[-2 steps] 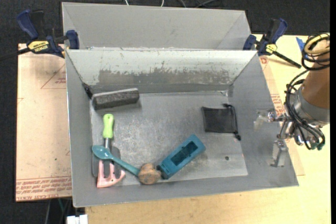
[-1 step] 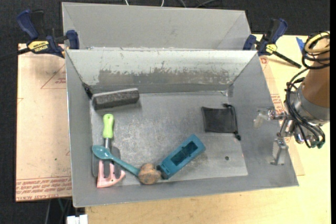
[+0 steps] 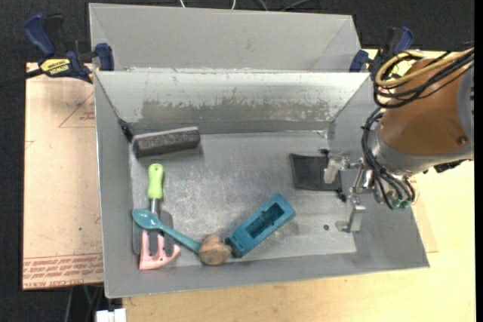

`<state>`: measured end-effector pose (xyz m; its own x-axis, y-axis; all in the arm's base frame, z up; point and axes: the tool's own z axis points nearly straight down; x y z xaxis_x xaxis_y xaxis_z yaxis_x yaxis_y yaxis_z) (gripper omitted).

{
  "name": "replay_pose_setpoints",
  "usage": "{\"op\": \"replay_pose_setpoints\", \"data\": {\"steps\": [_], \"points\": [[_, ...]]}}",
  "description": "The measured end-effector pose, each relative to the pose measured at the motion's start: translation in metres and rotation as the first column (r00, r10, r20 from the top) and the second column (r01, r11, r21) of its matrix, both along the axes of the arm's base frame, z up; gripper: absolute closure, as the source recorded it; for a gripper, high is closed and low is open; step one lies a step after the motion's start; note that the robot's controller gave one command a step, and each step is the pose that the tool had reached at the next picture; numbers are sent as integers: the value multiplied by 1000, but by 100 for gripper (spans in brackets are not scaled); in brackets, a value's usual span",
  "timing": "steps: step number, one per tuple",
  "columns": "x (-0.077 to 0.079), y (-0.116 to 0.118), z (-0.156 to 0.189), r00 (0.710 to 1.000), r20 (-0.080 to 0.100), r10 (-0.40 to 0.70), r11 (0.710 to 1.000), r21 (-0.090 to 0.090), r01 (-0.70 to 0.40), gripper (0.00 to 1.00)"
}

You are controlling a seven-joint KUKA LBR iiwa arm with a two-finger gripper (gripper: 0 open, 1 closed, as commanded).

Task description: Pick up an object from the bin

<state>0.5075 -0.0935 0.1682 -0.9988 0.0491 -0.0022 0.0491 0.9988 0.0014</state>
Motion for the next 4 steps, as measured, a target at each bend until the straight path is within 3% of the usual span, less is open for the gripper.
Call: {"op": "replay_pose_setpoints", "data": {"steps": [1, 2, 3, 4], "points": [[-1, 7, -39, 999, 1, 46, 999, -4, -46, 0], [69, 61, -61, 994, 9, 111, 994, -2, -111, 0], [85, 87, -81, 992, 14, 125, 992, -10, -125, 0], [102, 95, -15, 949, 10, 316, 949, -9, -316, 0]]}}
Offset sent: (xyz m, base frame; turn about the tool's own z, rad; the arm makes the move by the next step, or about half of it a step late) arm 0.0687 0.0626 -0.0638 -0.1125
